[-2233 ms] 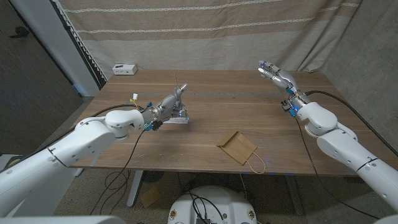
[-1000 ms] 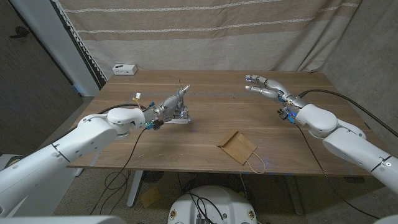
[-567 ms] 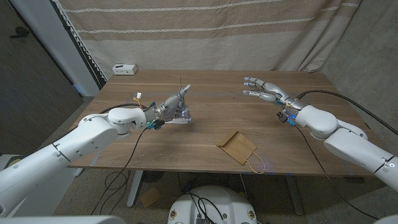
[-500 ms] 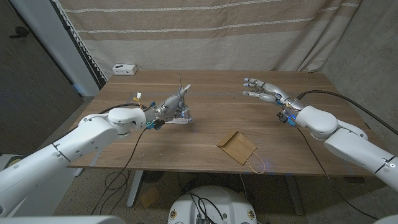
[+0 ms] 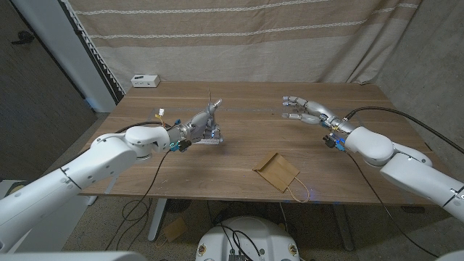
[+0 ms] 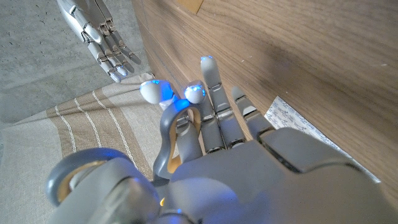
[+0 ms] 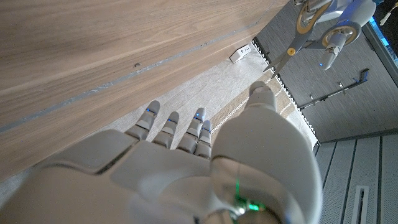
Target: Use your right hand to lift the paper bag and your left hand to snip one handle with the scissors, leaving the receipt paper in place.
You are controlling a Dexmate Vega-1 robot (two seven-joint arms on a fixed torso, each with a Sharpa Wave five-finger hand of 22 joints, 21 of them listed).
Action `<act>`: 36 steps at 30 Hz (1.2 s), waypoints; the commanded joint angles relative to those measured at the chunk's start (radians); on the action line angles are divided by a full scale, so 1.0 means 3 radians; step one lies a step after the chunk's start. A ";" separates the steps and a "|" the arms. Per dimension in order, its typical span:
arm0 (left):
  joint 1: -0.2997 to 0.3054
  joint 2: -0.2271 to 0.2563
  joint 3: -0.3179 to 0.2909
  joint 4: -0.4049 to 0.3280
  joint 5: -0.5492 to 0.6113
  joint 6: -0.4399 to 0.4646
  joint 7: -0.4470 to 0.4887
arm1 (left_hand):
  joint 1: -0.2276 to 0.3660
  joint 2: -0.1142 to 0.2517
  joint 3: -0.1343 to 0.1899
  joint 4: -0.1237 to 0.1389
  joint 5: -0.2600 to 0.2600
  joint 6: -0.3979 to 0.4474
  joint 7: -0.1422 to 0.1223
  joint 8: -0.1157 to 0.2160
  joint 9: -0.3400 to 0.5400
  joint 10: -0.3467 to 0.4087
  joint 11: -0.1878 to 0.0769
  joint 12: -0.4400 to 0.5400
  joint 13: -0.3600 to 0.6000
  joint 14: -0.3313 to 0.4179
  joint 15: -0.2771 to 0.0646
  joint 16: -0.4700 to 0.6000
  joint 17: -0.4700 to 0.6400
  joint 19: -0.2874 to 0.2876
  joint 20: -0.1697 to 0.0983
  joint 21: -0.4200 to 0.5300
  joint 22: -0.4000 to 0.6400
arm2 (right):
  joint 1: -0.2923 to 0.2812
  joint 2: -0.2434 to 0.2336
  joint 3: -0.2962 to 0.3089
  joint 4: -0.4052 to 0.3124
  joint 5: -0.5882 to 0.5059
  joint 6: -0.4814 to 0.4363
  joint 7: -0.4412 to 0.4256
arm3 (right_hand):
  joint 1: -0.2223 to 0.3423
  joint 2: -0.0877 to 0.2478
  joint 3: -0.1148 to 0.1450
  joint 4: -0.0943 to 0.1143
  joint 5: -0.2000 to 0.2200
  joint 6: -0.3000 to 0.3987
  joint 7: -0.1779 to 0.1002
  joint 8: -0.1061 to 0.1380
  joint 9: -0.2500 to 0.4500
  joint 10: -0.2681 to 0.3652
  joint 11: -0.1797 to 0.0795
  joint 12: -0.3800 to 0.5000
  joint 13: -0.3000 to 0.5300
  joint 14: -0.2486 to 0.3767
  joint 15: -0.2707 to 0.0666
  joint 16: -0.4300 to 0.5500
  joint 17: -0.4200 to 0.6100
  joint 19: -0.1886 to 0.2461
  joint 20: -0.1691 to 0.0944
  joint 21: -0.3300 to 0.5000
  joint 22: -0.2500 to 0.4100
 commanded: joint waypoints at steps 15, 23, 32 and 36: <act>0.0030 0.0052 0.0022 0.0005 0.0056 0.0016 0.0001 | -0.0004 -0.0025 -0.0198 -0.0137 0.0043 0.0253 0.0275 0.0427 -0.0005 0.0035 -0.0009 -0.0001 0.0001 -0.0018 -0.0144 0.0059 -0.0020 0.0047 0.0006 -0.0041 0.0021 | -0.0259 -0.0215 0.0094 -0.0228 -0.0361 -0.0152 -0.0142 | 0.0228 0.0031 0.0043 -0.0108 0.0056 0.0111 -0.0069 0.0062 -0.0054 0.0059 -0.0002 0.0008 -0.0008 0.0027 -0.0287 0.0003 -0.0039 0.0051 0.0010 -0.0024 0.0008; -0.0040 0.0030 0.0083 0.0046 0.0079 0.0057 -0.0073 | -0.0005 -0.0024 -0.0198 -0.0136 0.0047 0.0257 0.0276 0.0436 0.0004 0.0024 -0.0001 -0.0004 0.0008 -0.0027 -0.0141 0.0075 -0.0035 0.0045 0.0007 -0.0053 0.0026 | -0.0277 -0.0320 0.0115 -0.0277 -0.0499 -0.0191 -0.0094 | 0.0252 0.0036 0.0050 -0.0117 0.0063 0.0104 -0.0070 0.0059 -0.0065 0.0036 -0.0001 -0.0009 -0.0015 0.0023 -0.0289 0.0000 -0.0047 0.0049 0.0005 -0.0032 0.0008; -0.0053 0.0056 0.0087 0.0037 0.0072 0.0101 -0.0099 | -0.0017 -0.0021 -0.0198 -0.0129 0.0052 0.0269 0.0275 0.0462 0.0037 0.0042 0.0003 -0.0022 -0.0027 -0.0050 -0.0141 0.0096 -0.0042 0.0043 0.0011 -0.0067 0.0035 | -0.0379 -0.0358 0.0143 -0.0334 -0.0706 -0.0211 -0.0204 | 0.0254 0.0046 0.0050 -0.0108 0.0067 0.0145 -0.0076 0.0075 -0.0082 0.0040 0.0004 -0.0017 -0.0022 0.0039 -0.0302 0.0006 -0.0057 0.0057 -0.0009 -0.0042 0.0007; -0.0053 0.0062 0.0086 0.0037 0.0074 0.0092 -0.0113 | -0.0021 -0.0021 -0.0198 -0.0127 0.0053 0.0264 0.0275 0.0463 0.0040 0.0038 -0.0005 -0.0016 -0.0014 -0.0044 -0.0139 0.0098 -0.0062 0.0043 0.0009 -0.0072 0.0037 | -0.0405 -0.0389 0.0161 -0.0362 -0.0764 -0.0226 -0.0197 | 0.0245 0.0046 0.0044 -0.0101 0.0067 0.0157 -0.0078 0.0080 -0.0089 0.0053 0.0005 -0.0015 -0.0024 0.0044 -0.0308 0.0008 -0.0060 0.0064 -0.0013 -0.0044 0.0007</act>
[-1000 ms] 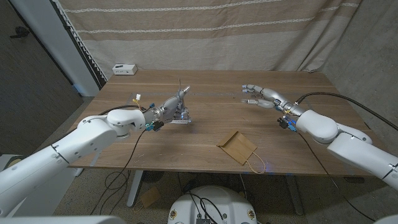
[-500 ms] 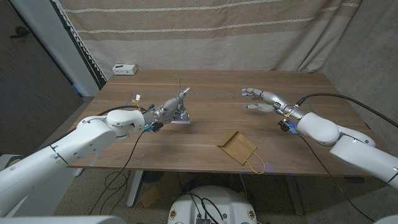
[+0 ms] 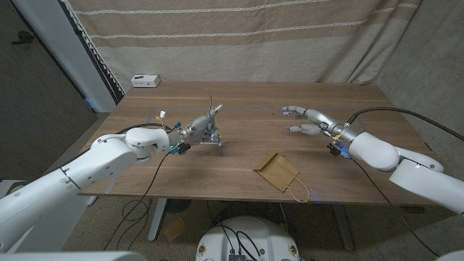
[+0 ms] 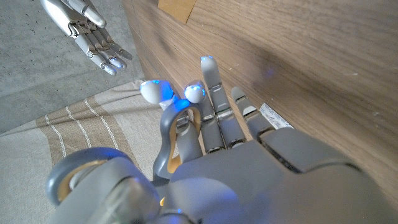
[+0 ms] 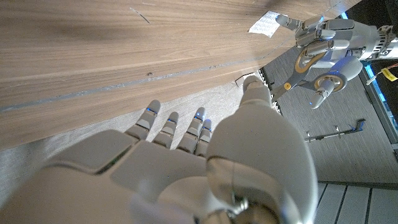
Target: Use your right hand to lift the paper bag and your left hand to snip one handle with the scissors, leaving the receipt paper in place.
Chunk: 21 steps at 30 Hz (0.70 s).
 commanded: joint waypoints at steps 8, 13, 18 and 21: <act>0.0017 0.0043 -0.0013 0.0001 -0.0023 -0.0013 -0.0061 | -0.0033 -0.0025 -0.0132 -0.0060 0.0033 0.0258 0.0272 0.0438 -0.0020 0.0052 0.0007 -0.0027 -0.0019 -0.0015 -0.0137 0.0038 -0.0019 0.0039 0.0000 -0.0026 0.0007 | -0.0194 -0.0200 0.0055 -0.0220 -0.0550 -0.0121 -0.0109 | -0.0013 0.0001 -0.0028 0.0022 0.0023 0.0062 -0.0017 0.0042 -0.0017 0.0039 0.0003 -0.0004 0.0001 0.0013 -0.0294 -0.0003 -0.0007 -0.0015 -0.0059 -0.0037 0.0007; 0.0069 0.0056 -0.0051 -0.0016 -0.0050 -0.0045 -0.0031 | -0.0040 -0.0024 -0.0132 -0.0057 0.0035 0.0247 0.0272 0.0422 -0.0037 0.0041 -0.0003 -0.0005 0.0024 -0.0013 -0.0142 0.0049 -0.0047 0.0035 -0.0001 -0.0039 0.0012 | -0.0212 -0.0182 0.0063 -0.0237 -0.0548 -0.0128 -0.0074 | -0.0021 0.0000 -0.0035 0.0029 0.0025 0.0063 -0.0016 0.0041 -0.0027 0.0042 0.0002 -0.0008 -0.0003 -0.0023 -0.0313 -0.0017 -0.0012 -0.0032 -0.0100 -0.0053 0.0007; 0.0075 0.0068 -0.0063 -0.0020 -0.0039 -0.0064 -0.0027 | -0.0043 -0.0022 -0.0131 -0.0055 0.0041 0.0276 0.0272 0.0451 -0.0008 0.0056 0.0004 -0.0038 -0.0030 -0.0020 -0.0148 0.0072 -0.0054 0.0030 -0.0003 -0.0050 0.0020 | -0.0240 -0.0204 0.0080 -0.0268 -0.0572 -0.0128 -0.0033 | -0.0023 -0.0001 -0.0037 0.0031 0.0027 0.0063 -0.0015 0.0040 -0.0032 0.0043 0.0001 -0.0011 -0.0005 -0.0026 -0.0313 -0.0018 -0.0014 -0.0036 -0.0107 -0.0058 0.0007; 0.0077 0.0072 -0.0067 -0.0023 -0.0037 -0.0074 -0.0031 | -0.0044 -0.0023 -0.0131 -0.0055 0.0043 0.0268 0.0272 0.0450 -0.0006 0.0056 0.0002 -0.0024 -0.0008 -0.0028 -0.0143 0.0086 -0.0051 0.0033 -0.0001 -0.0057 0.0020 | -0.0253 -0.0212 0.0088 -0.0282 -0.0569 -0.0127 -0.0001 | -0.0023 -0.0001 -0.0039 0.0032 0.0028 0.0058 -0.0019 0.0038 -0.0035 0.0045 0.0001 -0.0012 -0.0006 -0.0025 -0.0317 -0.0017 -0.0015 -0.0035 -0.0110 -0.0060 0.0007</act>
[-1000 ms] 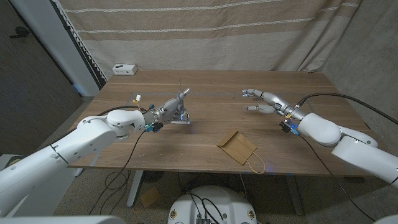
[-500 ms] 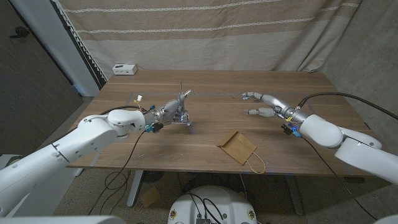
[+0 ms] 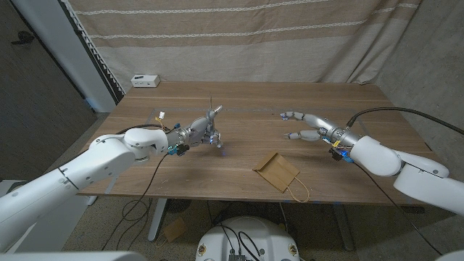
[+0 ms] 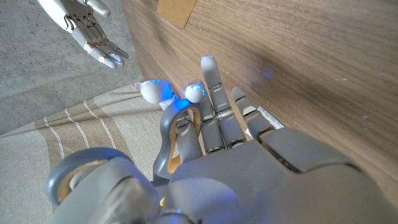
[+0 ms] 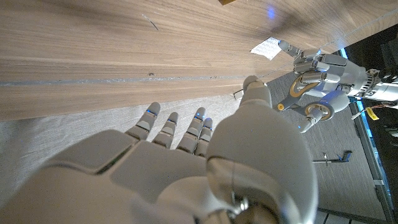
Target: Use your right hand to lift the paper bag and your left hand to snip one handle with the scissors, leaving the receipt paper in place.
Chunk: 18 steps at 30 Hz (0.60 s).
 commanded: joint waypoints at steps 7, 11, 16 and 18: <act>0.0036 0.0036 -0.0034 -0.0024 -0.0011 -0.0048 -0.0015 | -0.0039 -0.0018 -0.0127 -0.0053 0.0017 0.0253 0.0271 0.0428 0.0000 0.0032 -0.0006 -0.0008 0.0023 -0.0030 -0.0152 0.0050 -0.0023 0.0034 -0.0002 -0.0019 0.0010 | -0.0094 -0.0074 0.0058 -0.0102 -0.0060 0.0006 0.0163 | -0.0001 0.0009 -0.0017 0.0010 0.0024 -0.0054 0.0003 -0.0015 -0.0015 0.0058 -0.0003 -0.0014 0.0005 -0.0013 -0.0321 -0.0006 -0.0006 0.0000 -0.0036 -0.0017 0.0007; 0.0035 0.0032 -0.0049 -0.0008 -0.0060 -0.0045 -0.0047 | -0.0038 -0.0017 -0.0127 -0.0053 0.0018 0.0258 0.0271 0.0434 0.0006 0.0035 -0.0010 -0.0008 0.0023 -0.0043 -0.0148 0.0071 -0.0007 0.0038 -0.0005 -0.0023 0.0013 | -0.0088 -0.0082 0.0040 -0.0089 -0.0063 0.0036 0.0211 | 0.0013 0.0017 -0.0010 0.0005 0.0028 -0.0062 -0.0001 -0.0018 -0.0020 0.0073 -0.0004 -0.0012 0.0004 -0.0010 -0.0323 -0.0004 -0.0008 0.0000 -0.0035 -0.0022 0.0007; 0.0037 0.0037 -0.0046 -0.0015 -0.0066 -0.0036 -0.0048 | -0.0039 -0.0013 -0.0125 -0.0051 0.0021 0.0263 0.0271 0.0426 -0.0007 0.0039 -0.0008 -0.0011 0.0018 -0.0037 -0.0150 0.0072 -0.0034 0.0038 -0.0003 -0.0029 0.0015 | -0.0075 -0.0089 0.0013 -0.0075 -0.0101 0.0057 0.0243 | 0.0023 0.0016 -0.0009 0.0001 0.0032 -0.0069 0.0016 -0.0019 -0.0027 0.0087 -0.0004 -0.0012 0.0001 -0.0010 -0.0319 -0.0003 -0.0012 -0.0002 -0.0033 -0.0029 0.0007; 0.0046 0.0041 -0.0051 -0.0026 -0.0071 -0.0032 -0.0035 | -0.0040 -0.0013 -0.0125 -0.0050 0.0022 0.0244 0.0271 0.0405 -0.0029 0.0038 -0.0014 -0.0006 0.0026 -0.0040 -0.0145 0.0080 -0.0028 0.0040 -0.0002 -0.0030 0.0016 | -0.0080 -0.0094 0.0000 -0.0067 -0.0169 0.0078 0.0213 | 0.0026 0.0016 -0.0009 0.0000 0.0034 -0.0071 0.0015 -0.0020 -0.0029 0.0089 -0.0004 -0.0012 0.0001 -0.0012 -0.0323 -0.0004 -0.0013 0.0000 -0.0030 -0.0030 0.0007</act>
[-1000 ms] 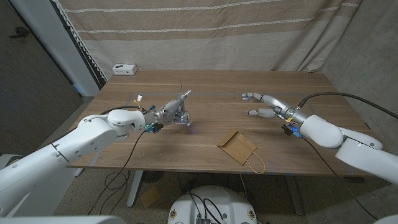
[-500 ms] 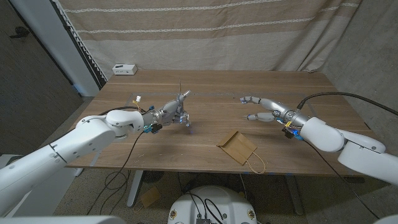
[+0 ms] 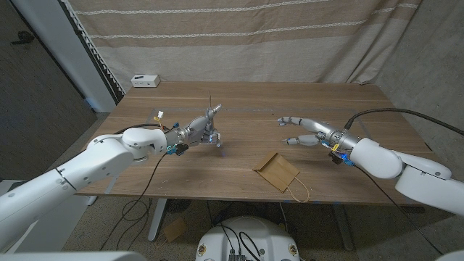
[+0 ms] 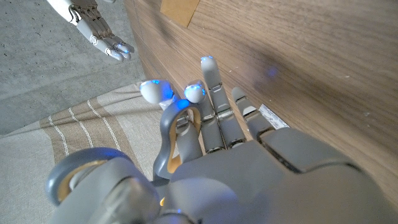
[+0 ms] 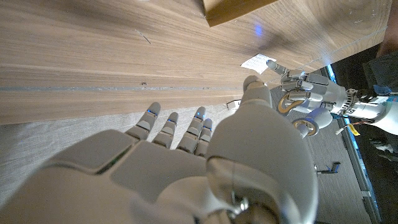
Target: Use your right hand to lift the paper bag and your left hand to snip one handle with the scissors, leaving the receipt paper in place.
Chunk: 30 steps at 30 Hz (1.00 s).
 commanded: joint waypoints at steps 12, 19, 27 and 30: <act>0.0018 0.0029 -0.0011 -0.0008 -0.0084 0.0028 -0.0058 | -0.0048 -0.0007 -0.0123 -0.0043 0.0029 0.0264 0.0273 0.0423 0.0007 0.0057 -0.0014 -0.0013 0.0000 -0.0006 -0.0152 0.0051 -0.0026 0.0046 -0.0007 -0.0018 0.0022 | -0.0032 -0.0036 -0.0091 0.0014 -0.0364 0.0105 0.0028 | 0.0066 0.0007 0.0010 -0.0034 0.0033 -0.0030 0.0011 0.0003 -0.0013 0.0082 0.0014 0.0007 -0.0005 0.0012 -0.0330 0.0005 -0.0010 0.0006 -0.0010 -0.0010 0.0006; 0.0066 0.0034 -0.0019 -0.0024 -0.0088 -0.0014 -0.0042 | -0.0059 -0.0007 -0.0124 -0.0036 0.0033 0.0246 0.0273 0.0403 -0.0012 0.0054 -0.0011 -0.0018 -0.0004 -0.0012 -0.0154 0.0077 -0.0028 0.0050 -0.0005 -0.0026 0.0026 | -0.0048 -0.0036 -0.0119 0.0022 -0.0530 0.0113 -0.0022 | 0.0090 0.0007 0.0015 -0.0044 0.0041 -0.0033 0.0012 0.0003 -0.0020 0.0089 0.0014 0.0005 -0.0008 0.0016 -0.0337 0.0005 -0.0016 0.0012 -0.0011 -0.0016 0.0006; 0.0098 0.0048 -0.0041 -0.0033 -0.0090 -0.0046 -0.0023 | -0.0063 -0.0008 -0.0123 -0.0035 0.0035 0.0275 0.0273 0.0425 0.0004 0.0056 -0.0014 -0.0021 -0.0007 -0.0019 -0.0159 0.0098 -0.0040 0.0053 -0.0006 -0.0034 0.0034 | 0.0000 0.0011 -0.0210 0.0057 -0.0763 0.0139 -0.0074 | 0.0111 0.0012 0.0020 -0.0049 0.0049 -0.0043 -0.0011 0.0001 -0.0028 0.0092 0.0012 -0.0001 -0.0011 0.0017 -0.0353 0.0006 -0.0021 0.0024 -0.0025 -0.0020 0.0007; 0.0084 0.0044 -0.0033 -0.0018 -0.0083 -0.0050 -0.0041 | -0.0063 -0.0007 -0.0122 -0.0034 0.0036 0.0276 0.0273 0.0430 0.0007 0.0047 -0.0017 0.0000 0.0030 -0.0020 -0.0163 0.0110 -0.0040 0.0054 -0.0005 -0.0037 0.0037 | 0.0030 0.0021 -0.0247 0.0066 -0.0881 0.0135 -0.0091 | 0.0116 0.0015 0.0022 -0.0050 0.0051 -0.0043 -0.0010 0.0002 -0.0030 0.0093 0.0012 -0.0002 -0.0012 0.0017 -0.0353 0.0006 -0.0021 0.0026 -0.0028 -0.0022 0.0007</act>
